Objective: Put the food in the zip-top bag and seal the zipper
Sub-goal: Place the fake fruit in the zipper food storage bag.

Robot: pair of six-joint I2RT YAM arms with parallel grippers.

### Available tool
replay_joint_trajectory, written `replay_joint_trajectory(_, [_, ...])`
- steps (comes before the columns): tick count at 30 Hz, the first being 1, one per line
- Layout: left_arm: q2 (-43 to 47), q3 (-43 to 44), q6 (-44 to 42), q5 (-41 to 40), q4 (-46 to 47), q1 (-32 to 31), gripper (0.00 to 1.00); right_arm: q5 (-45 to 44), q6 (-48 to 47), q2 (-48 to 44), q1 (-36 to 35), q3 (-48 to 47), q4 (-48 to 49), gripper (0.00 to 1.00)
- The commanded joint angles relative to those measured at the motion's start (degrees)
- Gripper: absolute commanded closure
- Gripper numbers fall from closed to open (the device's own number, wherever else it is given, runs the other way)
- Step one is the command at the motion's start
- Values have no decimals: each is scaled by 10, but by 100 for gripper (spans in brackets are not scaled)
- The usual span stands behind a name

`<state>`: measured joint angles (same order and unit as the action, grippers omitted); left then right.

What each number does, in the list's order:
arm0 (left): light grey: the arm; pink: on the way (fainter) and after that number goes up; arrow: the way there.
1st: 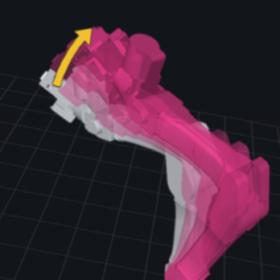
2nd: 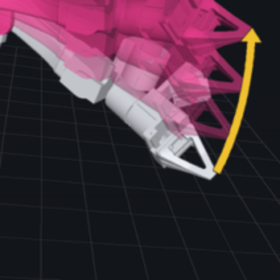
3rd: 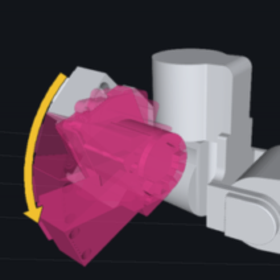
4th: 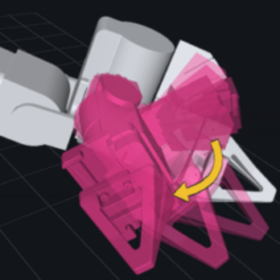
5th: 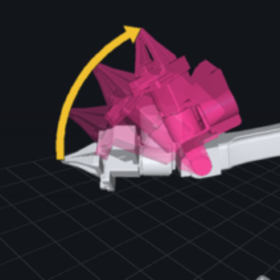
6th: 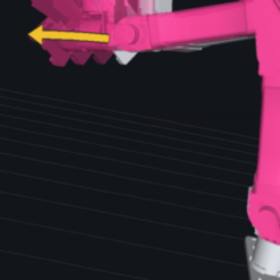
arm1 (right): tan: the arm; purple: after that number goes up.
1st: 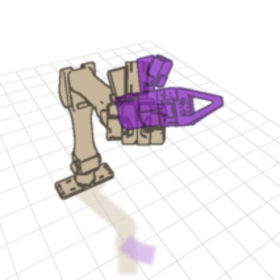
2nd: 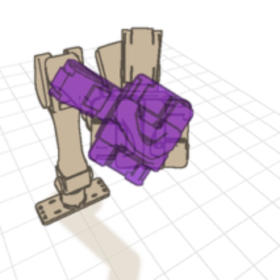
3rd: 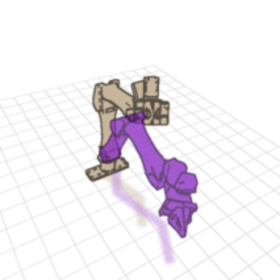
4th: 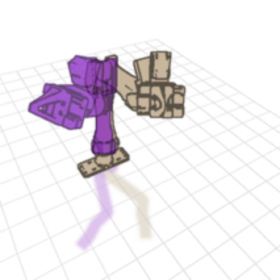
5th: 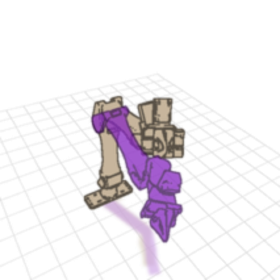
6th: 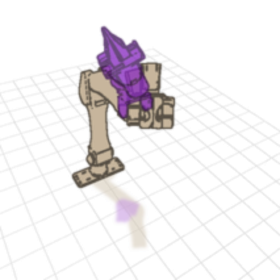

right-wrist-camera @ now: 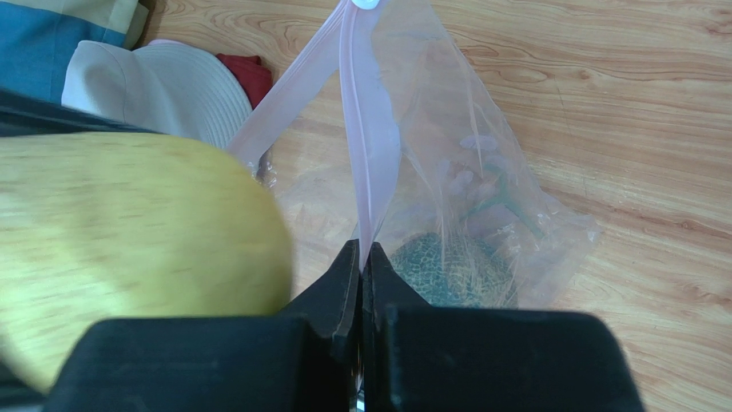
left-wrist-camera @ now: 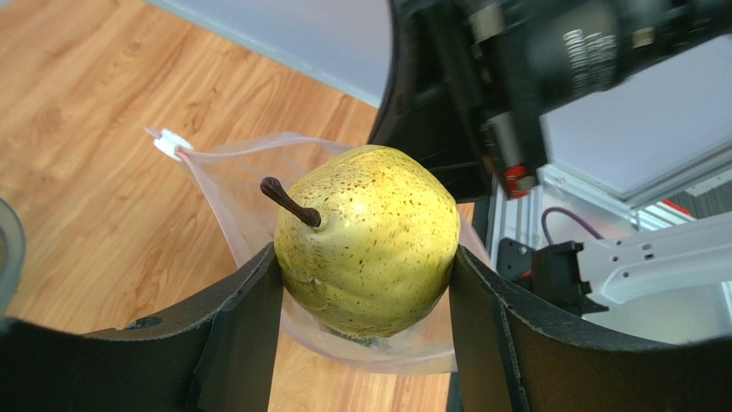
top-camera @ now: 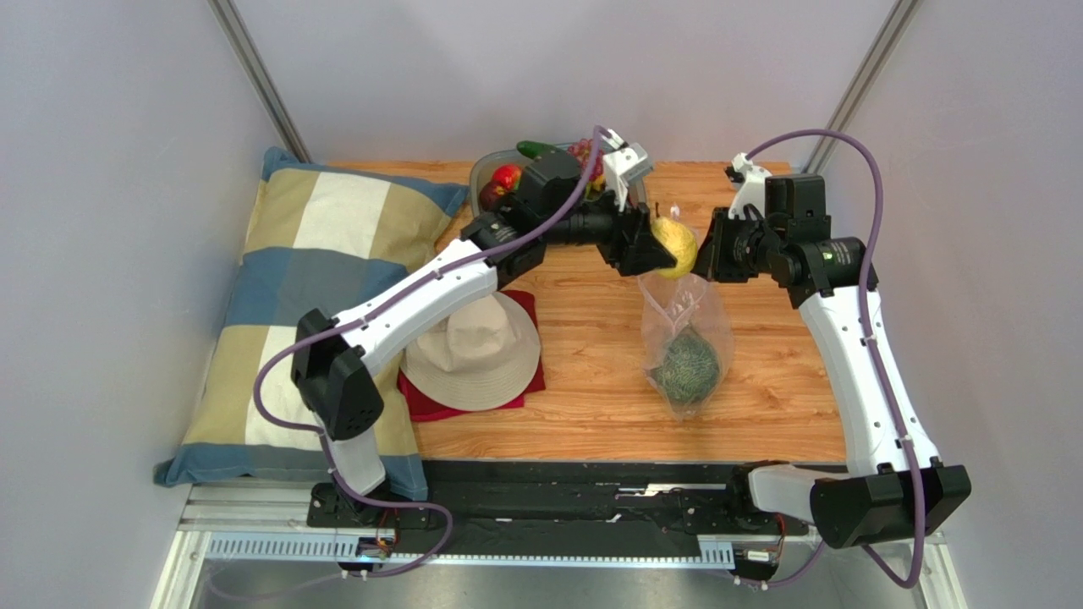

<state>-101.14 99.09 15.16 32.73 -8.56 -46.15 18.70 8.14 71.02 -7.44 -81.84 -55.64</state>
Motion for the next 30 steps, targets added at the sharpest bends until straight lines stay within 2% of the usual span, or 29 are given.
replay_joint_trajectory(1, [-47,69,-56,-22,-58,-10,48,-5,8,-30,1,-17,-3,100])
replay_joint_trajectory(3, [-70,94,-70,-30,-85,-11,43,-22,9,-37,1,-21,-8,100])
replay_joint_trajectory(6, [-76,112,-90,-60,-106,-11,28,-49,7,-42,1,-33,-21,100])
replay_joint_trajectory(7, [-74,111,-98,-71,-108,-11,18,-59,0,-43,-1,-46,-25,100])
replay_joint_trajectory(10, [-71,114,-115,-87,-113,-11,1,-81,-14,-47,-8,-60,-31,100])
replay_joint_trajectory(14, [-53,117,-112,-103,-115,-8,1,-79,-21,-40,-8,-67,-44,100])
replay_joint_trajectory(17, [-24,97,-76,-98,-89,6,1,-74,-22,-33,-9,-76,-57,100])
replay_joint_trajectory(20, [-1,74,-44,-122,-75,37,1,-64,-21,-35,-8,-82,-62,100])
replay_joint_trajectory(23, [0,45,-8,-140,-68,97,1,-67,-13,-30,-2,-80,-57,100])
replay_joint_trajectory(26, [-35,57,2,-165,-117,153,1,-60,10,-17,22,-70,-61,100])
replay_joint_trajectory(30, [-99,101,-7,-268,-199,188,1,-51,25,4,39,-68,-58,100])
